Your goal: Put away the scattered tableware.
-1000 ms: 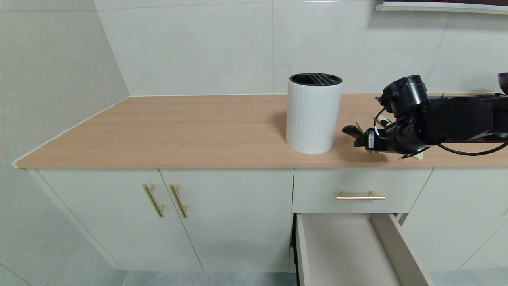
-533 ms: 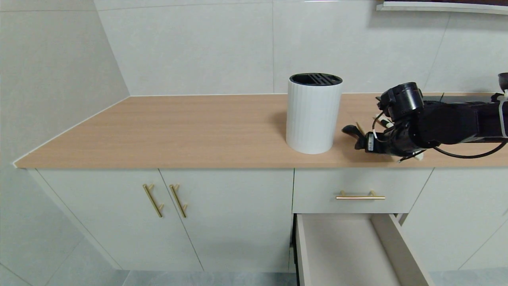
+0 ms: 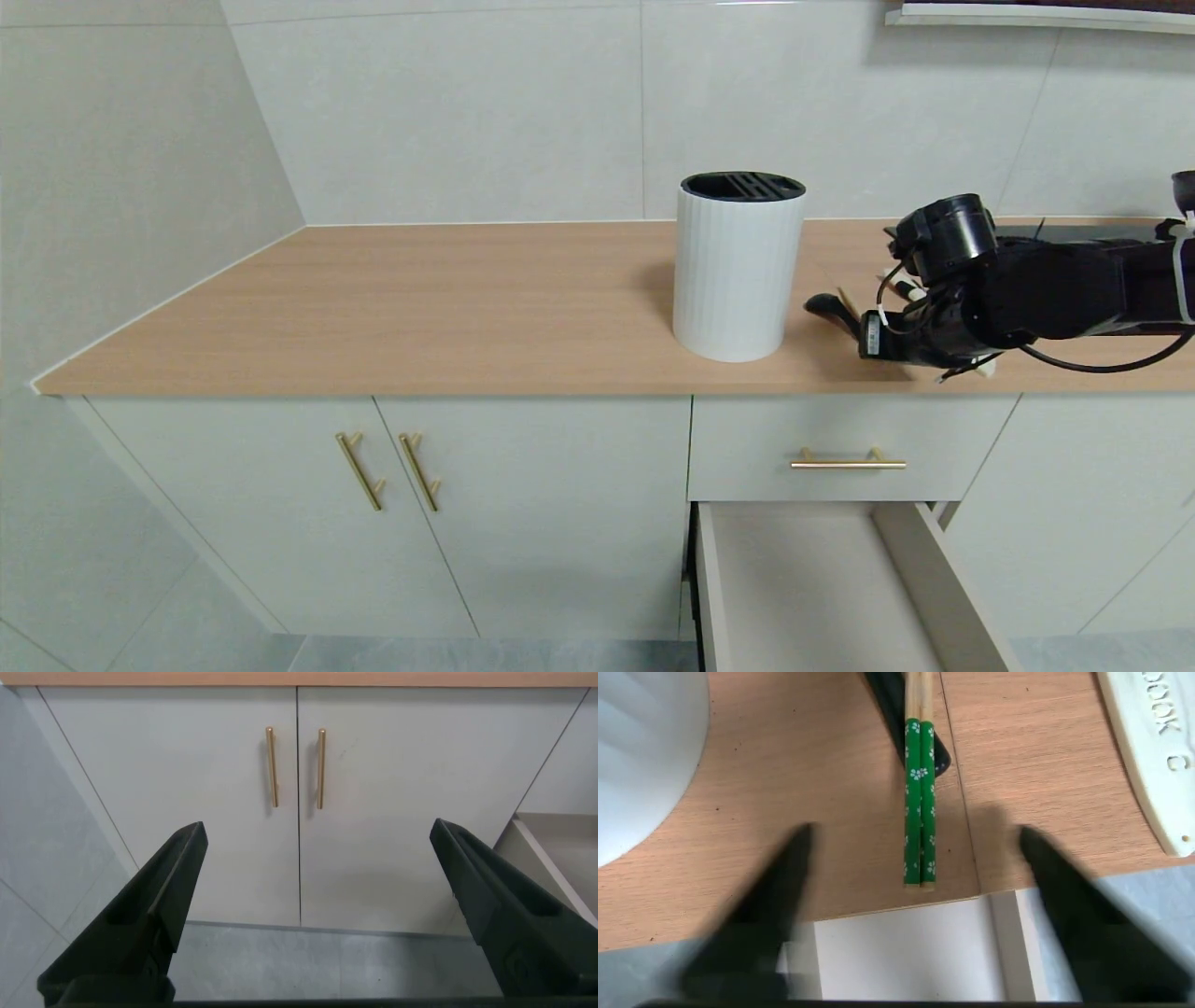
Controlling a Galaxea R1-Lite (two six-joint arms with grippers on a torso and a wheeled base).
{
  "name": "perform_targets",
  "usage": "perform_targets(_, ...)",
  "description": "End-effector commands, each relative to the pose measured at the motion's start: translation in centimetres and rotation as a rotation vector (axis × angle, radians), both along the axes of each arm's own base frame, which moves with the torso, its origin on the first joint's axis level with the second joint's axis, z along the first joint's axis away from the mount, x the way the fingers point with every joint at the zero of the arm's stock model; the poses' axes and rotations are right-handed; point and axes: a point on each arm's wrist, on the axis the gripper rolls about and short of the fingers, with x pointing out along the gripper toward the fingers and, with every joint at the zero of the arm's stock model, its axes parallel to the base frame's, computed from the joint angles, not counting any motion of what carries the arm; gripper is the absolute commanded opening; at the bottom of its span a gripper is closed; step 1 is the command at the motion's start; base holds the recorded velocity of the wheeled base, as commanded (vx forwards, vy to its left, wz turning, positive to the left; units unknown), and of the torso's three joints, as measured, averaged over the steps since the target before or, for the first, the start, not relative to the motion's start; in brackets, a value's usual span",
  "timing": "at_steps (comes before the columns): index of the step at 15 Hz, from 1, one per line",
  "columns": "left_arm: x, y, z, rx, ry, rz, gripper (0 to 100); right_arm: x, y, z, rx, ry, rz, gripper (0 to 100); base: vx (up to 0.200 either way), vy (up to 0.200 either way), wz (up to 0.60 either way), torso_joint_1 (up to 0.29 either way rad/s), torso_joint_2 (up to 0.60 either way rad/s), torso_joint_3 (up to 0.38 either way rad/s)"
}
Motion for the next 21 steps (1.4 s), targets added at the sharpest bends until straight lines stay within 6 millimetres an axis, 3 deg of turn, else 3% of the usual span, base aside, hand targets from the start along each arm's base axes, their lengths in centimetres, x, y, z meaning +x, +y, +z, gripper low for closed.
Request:
perform_targets(1, 0.0, 0.0, 0.0, 0.000, 0.000, 0.001, 100, 0.0, -0.3, 0.1, -0.002, -0.002, -0.006, 0, 0.000, 0.000, 0.00, 0.000, 0.00, 0.000)
perform_targets(8, 0.0, 0.0, 0.0, 0.000, 0.000, 0.001, 100, -0.2, -0.7, 0.7, -0.005, -0.016, -0.010, 0, 0.000, 0.000, 0.00, 0.000, 0.00, 0.000)
perform_targets(11, 0.0, 0.0, 0.0, 0.000, 0.000, 0.001, 100, -1.4, -1.0, 2.4, 0.008, -0.053, -0.011, 0, 0.000, 0.000, 0.00, 0.000, 0.00, 0.000)
perform_targets(14, 0.0, 0.0, 0.0, 0.000, 0.000, 0.001, 100, -4.4, -1.5, 5.2, 0.035, -0.113, 0.005, 0, 0.000, 0.000, 0.00, 0.000, 0.00, 0.000)
perform_targets(21, 0.0, 0.0, 0.0, 0.000, 0.000, 0.001, 100, -15.1, -3.9, 8.8, 0.125, -0.141, 0.145, 0, 0.000, 0.000, 0.00, 0.000, 0.00, 0.000)
